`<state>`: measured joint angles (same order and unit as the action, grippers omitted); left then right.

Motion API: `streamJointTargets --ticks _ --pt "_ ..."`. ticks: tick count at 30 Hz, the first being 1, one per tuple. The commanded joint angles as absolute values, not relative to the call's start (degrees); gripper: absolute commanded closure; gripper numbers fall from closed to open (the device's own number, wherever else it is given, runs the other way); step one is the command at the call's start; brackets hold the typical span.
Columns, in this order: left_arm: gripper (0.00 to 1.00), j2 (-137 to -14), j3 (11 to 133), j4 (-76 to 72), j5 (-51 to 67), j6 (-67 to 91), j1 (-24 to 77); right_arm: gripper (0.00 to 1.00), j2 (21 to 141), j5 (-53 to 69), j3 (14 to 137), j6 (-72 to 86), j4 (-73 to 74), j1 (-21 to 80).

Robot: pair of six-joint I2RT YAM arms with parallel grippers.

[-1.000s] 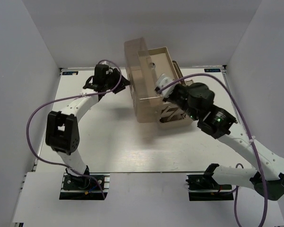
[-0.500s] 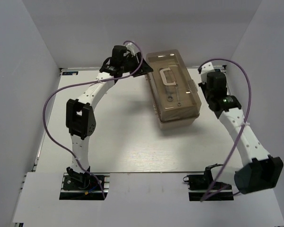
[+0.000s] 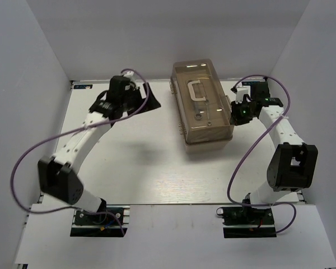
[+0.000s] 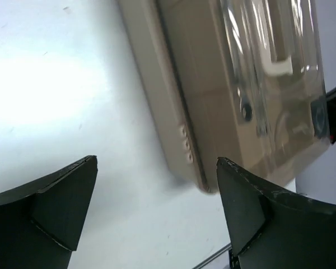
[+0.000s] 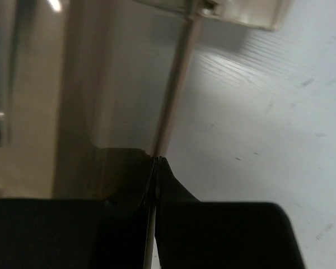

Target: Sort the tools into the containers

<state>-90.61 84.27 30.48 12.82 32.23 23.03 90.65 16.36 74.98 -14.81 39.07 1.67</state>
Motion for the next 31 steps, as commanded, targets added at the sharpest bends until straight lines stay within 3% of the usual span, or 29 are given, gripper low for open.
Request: streamJointTargets --ticks 1,6,10,16,17,19,20,23,31 --pt "0.02 -80.4 74.6 33.0 6.0 31.4 23.3 1.0 90.3 30.6 78.4 -14.0 41.7 2.8" --pt "0.01 -66.7 62.3 34.5 2.6 33.8 23.3 1.0 89.9 30.8 78.7 -14.2 40.9 4.5" --pt "0.01 -63.4 58.1 35.1 2.6 34.4 23.3 1.0 89.6 33.7 78.7 -13.8 41.7 5.0" --pt "0.01 -62.8 58.2 37.3 0.3 33.7 23.9 0.98 86.4 16.8 76.9 -12.8 39.4 5.4" --pt "0.01 -62.8 58.2 37.4 -0.3 32.7 23.9 0.91 85.7 14.1 76.6 -13.2 38.7 5.3" --pt "0.01 -62.1 58.7 38.0 -0.3 31.1 23.9 0.67 83.6 4.8 75.7 -15.3 39.5 5.3" --pt "0.01 -61.4 59.2 38.1 -0.3 30.6 23.9 0.39 81.8 3.5 75.4 -15.4 39.8 5.2" --pt "0.01 -59.2 59.2 36.4 1.3 28.3 23.9 0.09 74.7 -2.9 73.0 -14.9 42.3 5.6" --pt "0.01 -55.4 60.5 30.2 6.0 22.5 23.9 0.09 56.0 6.8 65.8 -9.3 46.8 5.5"
